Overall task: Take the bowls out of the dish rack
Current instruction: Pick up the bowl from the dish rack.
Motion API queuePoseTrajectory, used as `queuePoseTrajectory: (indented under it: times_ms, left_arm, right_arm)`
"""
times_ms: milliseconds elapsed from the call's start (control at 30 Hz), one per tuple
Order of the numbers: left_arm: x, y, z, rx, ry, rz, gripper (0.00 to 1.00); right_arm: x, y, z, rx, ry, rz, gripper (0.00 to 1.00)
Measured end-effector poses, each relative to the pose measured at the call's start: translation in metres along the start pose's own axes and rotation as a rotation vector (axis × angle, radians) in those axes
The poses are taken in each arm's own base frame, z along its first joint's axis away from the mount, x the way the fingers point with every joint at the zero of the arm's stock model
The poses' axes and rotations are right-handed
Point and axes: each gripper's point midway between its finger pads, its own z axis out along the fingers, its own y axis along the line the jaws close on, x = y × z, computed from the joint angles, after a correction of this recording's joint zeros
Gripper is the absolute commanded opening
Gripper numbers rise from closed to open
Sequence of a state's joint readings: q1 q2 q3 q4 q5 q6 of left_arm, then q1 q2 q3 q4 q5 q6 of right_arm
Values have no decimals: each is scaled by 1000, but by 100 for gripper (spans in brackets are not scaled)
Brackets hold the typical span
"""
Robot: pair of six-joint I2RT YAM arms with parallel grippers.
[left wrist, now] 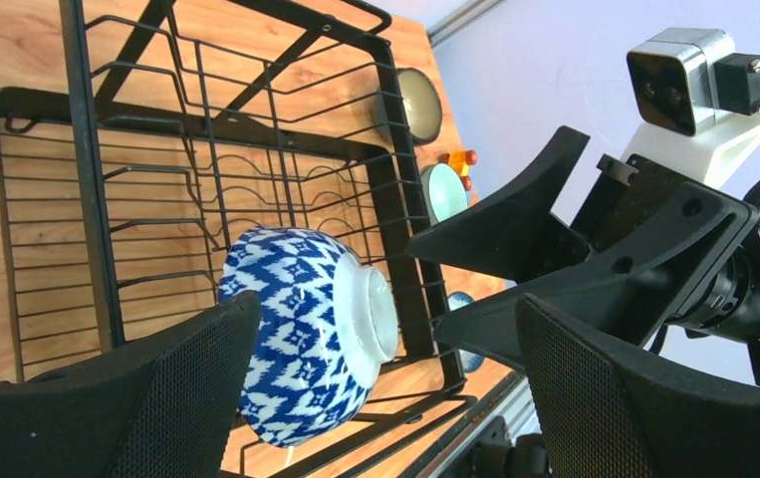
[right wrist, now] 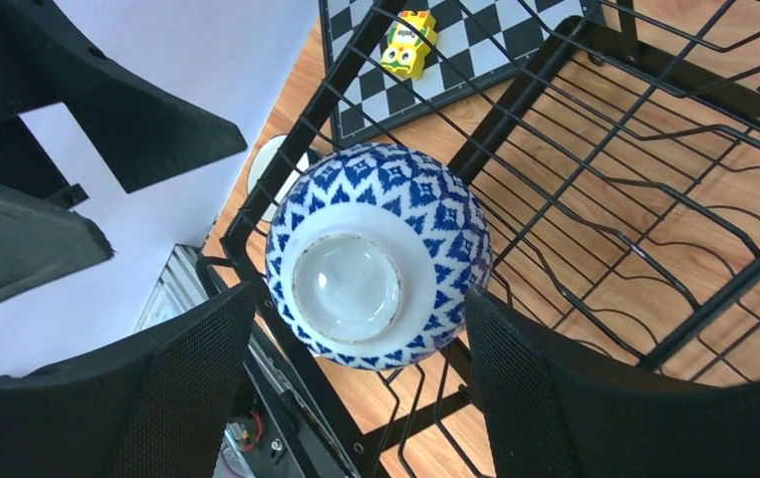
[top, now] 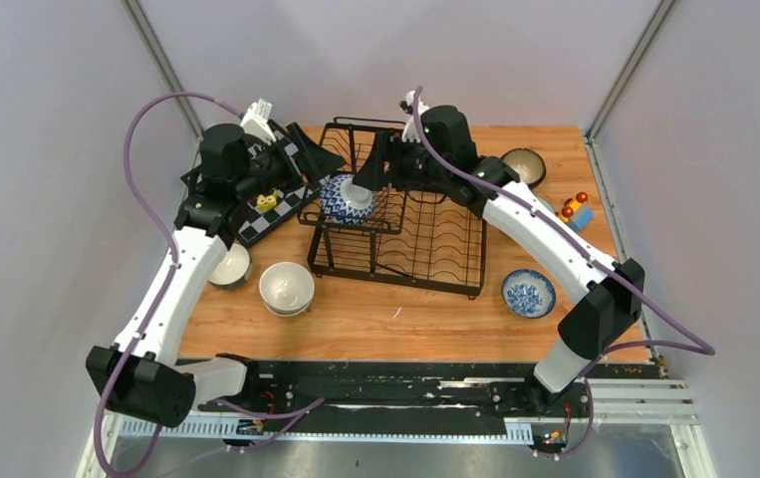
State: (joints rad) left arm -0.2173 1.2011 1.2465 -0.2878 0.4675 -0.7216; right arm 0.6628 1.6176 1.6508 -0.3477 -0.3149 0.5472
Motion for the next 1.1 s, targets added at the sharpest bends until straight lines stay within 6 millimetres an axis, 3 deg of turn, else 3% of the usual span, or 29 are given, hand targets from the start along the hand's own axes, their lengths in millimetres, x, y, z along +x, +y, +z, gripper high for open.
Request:
queuePoseTrajectory:
  times_ms: [267,667,900,1100]
  left_arm:
    - [6,10,3,-33,24,-8,100]
    - [28,46,-5,-207,92,-26,100]
    - [29,46,-6,-200,98,-36,99]
    - [28,41,-5,-171,96,-32,91]
  right_arm:
    - [-2,5,10,-35,-7,33,81]
    - [14,5,26,-64,47,58,76]
    - [15,9,33,-89,44,77,70]
    - [16,15,35,-119,46,99,69]
